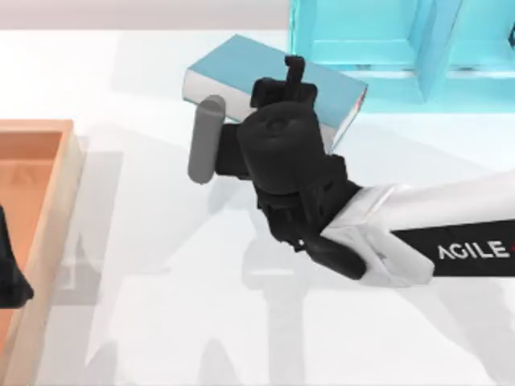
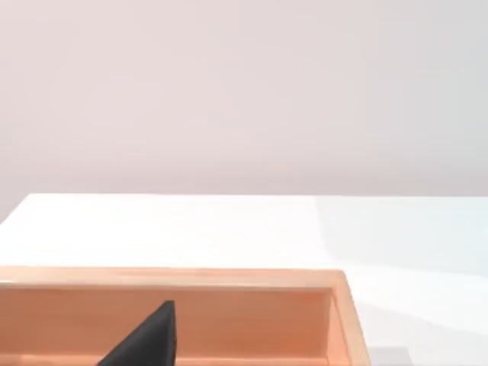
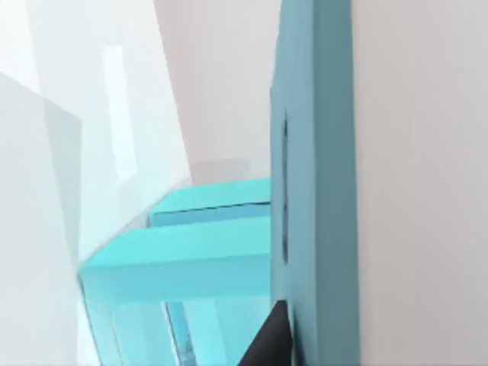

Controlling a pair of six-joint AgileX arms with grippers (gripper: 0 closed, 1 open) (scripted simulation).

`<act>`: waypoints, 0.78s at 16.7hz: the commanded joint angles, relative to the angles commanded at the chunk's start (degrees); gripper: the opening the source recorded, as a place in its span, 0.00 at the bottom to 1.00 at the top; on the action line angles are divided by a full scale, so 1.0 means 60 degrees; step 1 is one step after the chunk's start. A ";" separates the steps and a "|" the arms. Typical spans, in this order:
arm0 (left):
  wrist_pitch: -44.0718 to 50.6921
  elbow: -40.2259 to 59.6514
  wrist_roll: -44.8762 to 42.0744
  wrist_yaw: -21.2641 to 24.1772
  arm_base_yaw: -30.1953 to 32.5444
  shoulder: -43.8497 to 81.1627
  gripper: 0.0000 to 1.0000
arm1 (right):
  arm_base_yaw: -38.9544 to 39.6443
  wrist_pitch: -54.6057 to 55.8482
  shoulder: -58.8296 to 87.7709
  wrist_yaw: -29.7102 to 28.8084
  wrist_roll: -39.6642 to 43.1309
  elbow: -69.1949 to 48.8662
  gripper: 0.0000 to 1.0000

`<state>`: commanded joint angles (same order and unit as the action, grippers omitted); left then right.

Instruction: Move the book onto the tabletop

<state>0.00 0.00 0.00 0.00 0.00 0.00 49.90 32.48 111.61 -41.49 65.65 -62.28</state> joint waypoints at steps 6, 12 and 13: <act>0.0000 0.0000 0.0000 0.0000 0.0000 0.0000 1.00 | 0.0997 -0.0144 0.0849 -0.1024 0.0816 0.0046 0.00; 0.0000 0.0000 0.0000 0.0000 0.0000 0.0000 1.00 | 0.1075 -0.0176 0.0770 -0.1091 0.0755 0.0149 0.00; 0.0000 0.0000 0.0000 0.0000 0.0000 0.0000 1.00 | 0.1096 -0.0177 0.0749 -0.1113 0.0759 0.0157 0.00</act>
<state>0.00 0.00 0.00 0.00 0.00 0.00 56.48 31.41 116.10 -48.17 70.20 -61.34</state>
